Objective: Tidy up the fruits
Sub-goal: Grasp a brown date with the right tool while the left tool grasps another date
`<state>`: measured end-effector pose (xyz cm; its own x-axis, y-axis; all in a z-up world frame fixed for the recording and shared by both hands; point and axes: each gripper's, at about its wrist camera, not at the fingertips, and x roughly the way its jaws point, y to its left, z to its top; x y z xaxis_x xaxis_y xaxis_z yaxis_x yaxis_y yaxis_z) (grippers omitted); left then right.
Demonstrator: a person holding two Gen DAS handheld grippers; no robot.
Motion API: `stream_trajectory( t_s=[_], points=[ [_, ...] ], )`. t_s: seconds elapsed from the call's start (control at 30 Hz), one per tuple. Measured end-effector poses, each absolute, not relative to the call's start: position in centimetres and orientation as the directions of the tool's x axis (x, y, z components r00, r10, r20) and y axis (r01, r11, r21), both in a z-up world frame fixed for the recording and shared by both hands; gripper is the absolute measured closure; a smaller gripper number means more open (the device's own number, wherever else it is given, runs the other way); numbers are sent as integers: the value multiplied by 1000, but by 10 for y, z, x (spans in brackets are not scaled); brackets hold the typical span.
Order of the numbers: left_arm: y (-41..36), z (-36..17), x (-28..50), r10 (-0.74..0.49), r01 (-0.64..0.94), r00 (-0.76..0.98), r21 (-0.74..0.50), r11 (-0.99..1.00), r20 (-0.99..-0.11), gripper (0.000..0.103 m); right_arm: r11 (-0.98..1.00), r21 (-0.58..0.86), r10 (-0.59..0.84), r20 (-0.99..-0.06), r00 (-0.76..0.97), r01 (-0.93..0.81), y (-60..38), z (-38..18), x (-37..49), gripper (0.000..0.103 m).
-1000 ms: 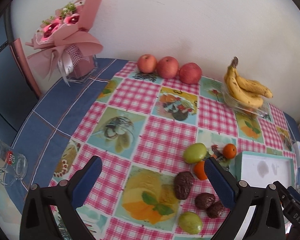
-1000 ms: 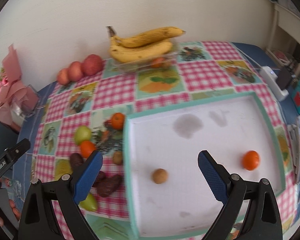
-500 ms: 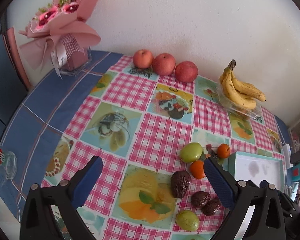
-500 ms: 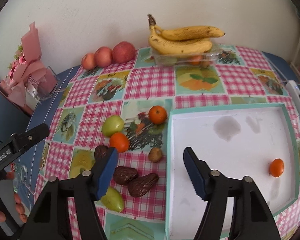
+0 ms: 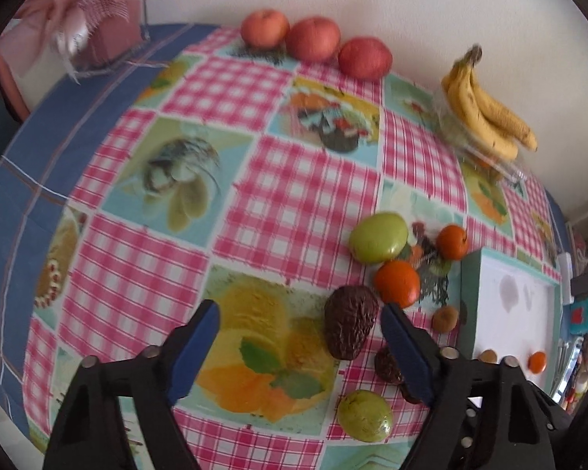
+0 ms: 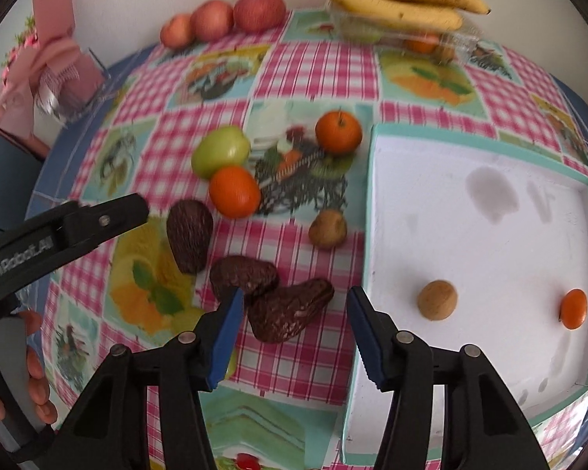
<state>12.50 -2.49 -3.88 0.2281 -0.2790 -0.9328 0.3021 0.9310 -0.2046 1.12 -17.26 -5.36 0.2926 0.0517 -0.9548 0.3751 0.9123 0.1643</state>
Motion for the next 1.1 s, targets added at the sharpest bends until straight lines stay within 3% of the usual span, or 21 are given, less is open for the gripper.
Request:
stream_trajectory(
  t_s=[0.33,0.53,0.7,1.1],
  points=[
    [-51,-61,125,-290,338,148,-227,913,-945,29,930,139,54,-968,247,341,-169,-65,13,48],
    [-60,-71,127,-297,344,117,-242,907,-948,44,930,147,64,-967,245,338,-169,-65,13,54],
    [-64,-78,127,-319,343,86,-272,899,-944,63,925,166,81,-965,251,341,-169,-66,14,62],
    [-53,-80,127,-276,308,103,-233,922,-956,63,907,204,100,-955,280,369,-177,-65,10,66]
  ],
)
